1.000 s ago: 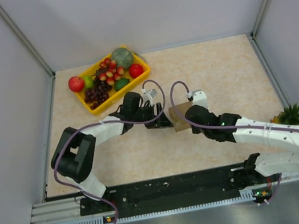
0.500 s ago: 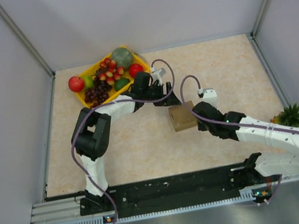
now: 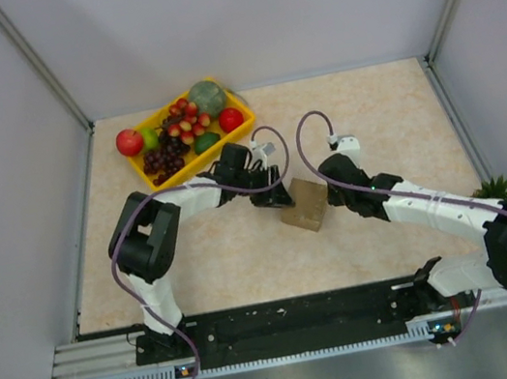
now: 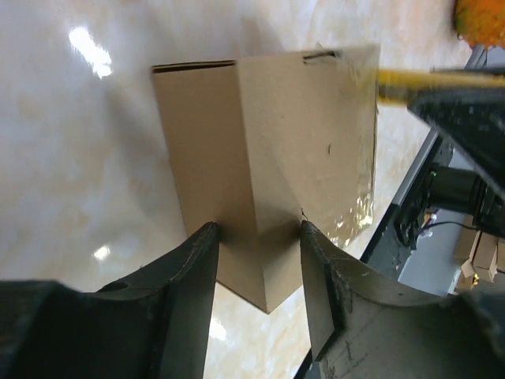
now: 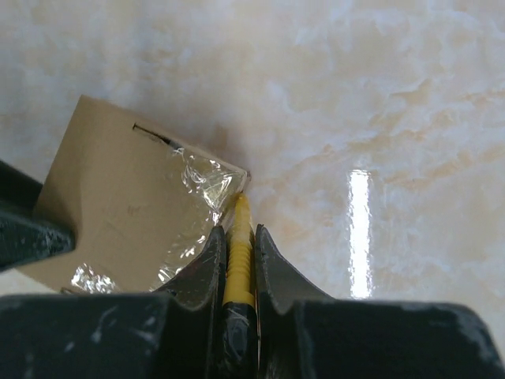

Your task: Unpack the express box

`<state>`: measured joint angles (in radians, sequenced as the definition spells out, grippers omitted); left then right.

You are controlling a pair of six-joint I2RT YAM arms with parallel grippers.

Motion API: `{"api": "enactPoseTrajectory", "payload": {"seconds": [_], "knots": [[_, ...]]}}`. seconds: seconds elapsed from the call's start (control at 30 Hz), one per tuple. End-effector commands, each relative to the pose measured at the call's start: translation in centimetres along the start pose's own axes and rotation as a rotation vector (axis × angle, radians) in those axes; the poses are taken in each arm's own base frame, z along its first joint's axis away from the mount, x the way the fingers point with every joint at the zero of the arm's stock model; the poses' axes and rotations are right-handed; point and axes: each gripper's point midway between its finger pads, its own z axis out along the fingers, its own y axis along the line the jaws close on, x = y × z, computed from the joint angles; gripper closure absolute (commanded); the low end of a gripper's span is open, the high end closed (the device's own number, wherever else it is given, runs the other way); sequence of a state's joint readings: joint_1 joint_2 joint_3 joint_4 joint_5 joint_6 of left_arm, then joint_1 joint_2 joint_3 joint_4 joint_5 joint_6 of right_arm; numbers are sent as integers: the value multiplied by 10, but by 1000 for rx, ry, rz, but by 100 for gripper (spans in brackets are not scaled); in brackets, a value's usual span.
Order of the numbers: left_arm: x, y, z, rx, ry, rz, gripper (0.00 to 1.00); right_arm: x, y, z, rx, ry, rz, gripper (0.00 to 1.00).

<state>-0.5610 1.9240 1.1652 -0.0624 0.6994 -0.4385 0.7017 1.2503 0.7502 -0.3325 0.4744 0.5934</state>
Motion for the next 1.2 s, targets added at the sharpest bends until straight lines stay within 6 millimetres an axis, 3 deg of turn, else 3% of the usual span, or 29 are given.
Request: {"api": "enactPoseTrajectory", "payload": {"seconds": [0.0, 0.17, 0.27, 0.5, 0.73, 0.97, 1.17], "knots": [[31, -8, -22, -19, 22, -8, 52, -36, 40, 0, -137, -54, 28, 100], [40, -9, -38, -58, -23, -41, 48, -37, 40, -12, -151, -28, 35, 100], [35, -15, -41, -42, -43, -81, 42, -38, 44, -22, -185, -7, 38, 100], [21, -11, -44, -22, -103, -213, 42, -22, 37, -30, -184, 53, 48, 100], [32, 9, -40, -51, -88, -315, 63, -13, 35, -33, -197, 71, 79, 100], [45, 23, -38, -79, -56, -346, 72, -15, 41, -36, -223, 76, 87, 100], [51, 40, -50, -71, -77, -394, 77, -35, 51, -51, -285, 39, 108, 100]]}}
